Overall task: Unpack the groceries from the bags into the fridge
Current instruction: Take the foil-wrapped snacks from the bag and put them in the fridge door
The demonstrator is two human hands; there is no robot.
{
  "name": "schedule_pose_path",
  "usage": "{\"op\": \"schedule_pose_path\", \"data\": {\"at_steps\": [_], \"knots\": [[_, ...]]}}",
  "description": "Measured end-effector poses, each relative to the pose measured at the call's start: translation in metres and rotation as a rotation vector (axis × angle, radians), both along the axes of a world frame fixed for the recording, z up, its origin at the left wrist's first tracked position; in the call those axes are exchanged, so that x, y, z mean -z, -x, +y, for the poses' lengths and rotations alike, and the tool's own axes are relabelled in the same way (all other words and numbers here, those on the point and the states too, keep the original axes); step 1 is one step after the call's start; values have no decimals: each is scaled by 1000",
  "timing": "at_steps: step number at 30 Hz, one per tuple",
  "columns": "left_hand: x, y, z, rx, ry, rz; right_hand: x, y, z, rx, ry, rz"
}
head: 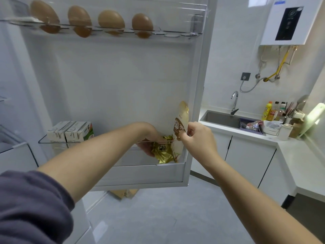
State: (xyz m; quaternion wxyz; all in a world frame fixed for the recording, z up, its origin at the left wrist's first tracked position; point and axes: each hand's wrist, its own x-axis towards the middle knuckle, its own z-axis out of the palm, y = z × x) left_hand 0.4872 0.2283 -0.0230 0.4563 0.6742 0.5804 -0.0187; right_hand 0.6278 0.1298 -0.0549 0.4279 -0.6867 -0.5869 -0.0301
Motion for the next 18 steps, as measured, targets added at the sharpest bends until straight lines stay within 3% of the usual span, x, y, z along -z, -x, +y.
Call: {"op": "schedule_pose_path", "data": {"at_steps": [6,18], "knots": [[0,0,3,180,-209,296,7,-6,3,-12,33,22],[-17,12,-7,256,-274,358,18,-9,-3,-108,-265,128]]}}
